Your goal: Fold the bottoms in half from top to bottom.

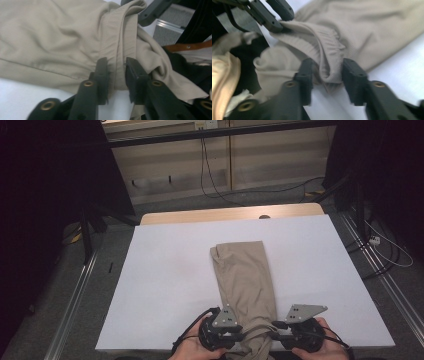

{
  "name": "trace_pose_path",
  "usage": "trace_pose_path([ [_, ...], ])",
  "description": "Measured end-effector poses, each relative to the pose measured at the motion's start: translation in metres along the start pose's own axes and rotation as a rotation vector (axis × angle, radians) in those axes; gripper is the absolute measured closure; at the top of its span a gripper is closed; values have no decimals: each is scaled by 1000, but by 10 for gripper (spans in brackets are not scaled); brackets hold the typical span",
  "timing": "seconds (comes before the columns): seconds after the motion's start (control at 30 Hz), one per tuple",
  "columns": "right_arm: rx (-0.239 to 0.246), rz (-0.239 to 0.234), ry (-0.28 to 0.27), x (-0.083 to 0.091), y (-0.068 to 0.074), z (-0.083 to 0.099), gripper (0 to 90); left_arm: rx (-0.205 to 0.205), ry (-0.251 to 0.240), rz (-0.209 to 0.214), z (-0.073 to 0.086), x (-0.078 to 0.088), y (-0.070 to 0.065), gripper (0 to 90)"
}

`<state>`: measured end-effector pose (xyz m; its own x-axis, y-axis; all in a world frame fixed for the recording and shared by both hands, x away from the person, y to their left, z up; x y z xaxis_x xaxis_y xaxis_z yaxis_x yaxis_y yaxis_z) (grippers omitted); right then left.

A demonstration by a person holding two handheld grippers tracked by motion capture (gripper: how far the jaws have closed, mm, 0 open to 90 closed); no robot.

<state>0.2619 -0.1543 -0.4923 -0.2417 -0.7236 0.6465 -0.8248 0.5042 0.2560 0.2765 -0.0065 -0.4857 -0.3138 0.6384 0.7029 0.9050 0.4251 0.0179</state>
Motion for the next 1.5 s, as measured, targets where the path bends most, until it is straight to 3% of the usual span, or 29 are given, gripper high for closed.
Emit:
trace_pose_path([
  [0.07, -20, -7, -56, 6, -2, -9, 461, 22, -38, -20, -7, 5, 9, 566],
  [0.17, -21, -9, -123, 16, -10, -24, 382, 33, -82, -72, -18, 10, 33, 457],
  [0.23, -17, 26, -134, 20, -21, -33, 341, 50, -95, -121, -25, 9, 53, 333],
  [0.3, -11, 29, -126, 20, -35, -39, 317, 93, -135, -177, -32, 6, 78, 315],
  [0.37, -27, 60, -130, 18, -55, -46, 328, 141, -132, -234, -34, -2, 104, 231],
  [0.43, -42, 83, -127, 14, -76, -53, 329, 166, -121, -252, -34, -9, 122, 237],
  [0.5, -48, 111, -119, 10, -95, -61, 341, 189, -69, -257, -32, -19, 141, 192],
  [0.57, -60, 141, -123, 6, -113, -72, 339, 198, -80, -315, -37, -24, 164, 185],
  [0.67, -74, 188, -138, 2, -140, -88, 351, 246, -94, -353, -46, -32, 193, 165],
  [0.73, -97, 182, -171, 0, -154, -99, 369, 258, -88, -364, -51, -36, 208, 177],
  [0.8, -85, 191, -189, -3, -169, -111, 344, 255, -58, -380, -53, -41, 223, 179],
  [0.9, -85, 230, -162, -11, -193, -122, 330, 307, -72, -391, -59, -45, 248, 190],
  [0.97, -105, 230, -152, -17, -209, -129, 346, 331, -88, -407, -63, -47, 262, 191],
  [1.07, -129, 245, -128, -28, -235, -137, 358, 328, -81, -416, -67, -55, 278, 198],
  [1.2, -141, 256, -99, -48, -263, -147, 389, 310, -48, -399, -71, -72, 284, 240],
  [1.3, -135, 244, -92, -60, -277, -151, 393, 348, -49, -382, -69, -86, 290, 284],
  [1.37, -139, 247, -60, -67, -286, -145, 398, 355, -36, -374, -64, -94, 293, 299],
  [1.4, -141, 251, -40, -69, -289, -142, 397, 374, -29, -366, -61, -99, 293, 296],
  [1.47, -147, 244, -38, -72, -294, -140, 390, 382, 1, -366, -53, -104, 295, 279],
  [1.5, -159, 236, -48, -72, -294, -140, 386, 389, 20, -348, -51, -105, 294, 253],
])
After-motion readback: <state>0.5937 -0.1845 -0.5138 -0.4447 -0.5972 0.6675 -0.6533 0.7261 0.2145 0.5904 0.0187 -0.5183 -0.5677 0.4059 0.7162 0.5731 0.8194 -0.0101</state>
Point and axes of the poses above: each handheld gripper's, and its own axes: x roughly backward along the jaws, z roughly out of its underside, y roughly to its left, the point moved 9 cm from there along -x, roughly forward along the jaws, and after that the axes turned 12 degrees about -z, right-handed, at the moved point
